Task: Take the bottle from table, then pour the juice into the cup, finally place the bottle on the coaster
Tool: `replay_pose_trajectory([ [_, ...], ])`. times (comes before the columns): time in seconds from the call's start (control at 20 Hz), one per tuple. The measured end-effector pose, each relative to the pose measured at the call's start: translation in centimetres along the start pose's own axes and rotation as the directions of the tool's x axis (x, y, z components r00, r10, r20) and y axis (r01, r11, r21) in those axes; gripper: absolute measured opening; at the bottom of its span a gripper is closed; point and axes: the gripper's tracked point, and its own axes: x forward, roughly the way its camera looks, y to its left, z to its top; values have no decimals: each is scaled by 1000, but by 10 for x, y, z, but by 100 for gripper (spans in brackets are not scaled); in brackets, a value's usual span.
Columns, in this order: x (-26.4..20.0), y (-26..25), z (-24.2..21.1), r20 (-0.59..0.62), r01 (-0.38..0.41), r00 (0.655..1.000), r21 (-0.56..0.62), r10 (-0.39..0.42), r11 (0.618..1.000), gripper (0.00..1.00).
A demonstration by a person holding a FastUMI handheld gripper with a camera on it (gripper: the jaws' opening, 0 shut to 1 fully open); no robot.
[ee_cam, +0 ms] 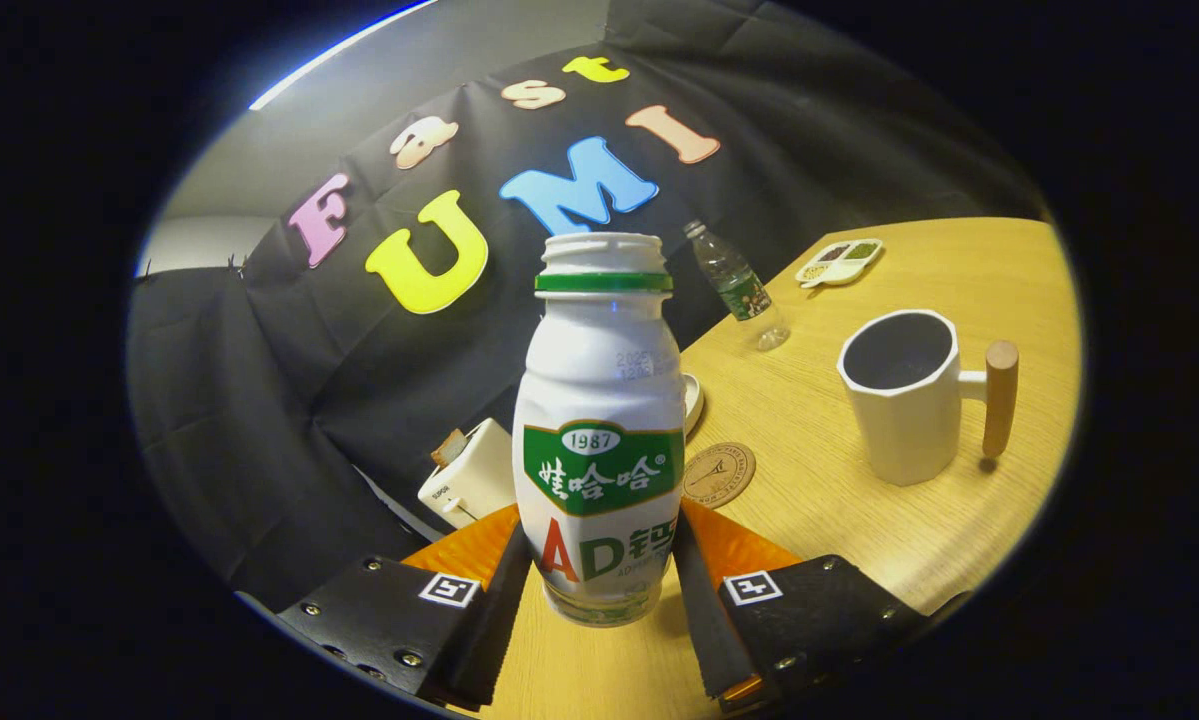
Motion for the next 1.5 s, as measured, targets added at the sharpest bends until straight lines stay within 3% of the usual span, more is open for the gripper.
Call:
replay_pose_trajectory([
  [0.35,8,-23,-5,-53,5,999,192,5,981,74],
  [0.65,11,-34,-4,-93,24,996,345,9,938,74],
  [1.5,9,-24,12,-139,54,989,653,49,756,74],
])
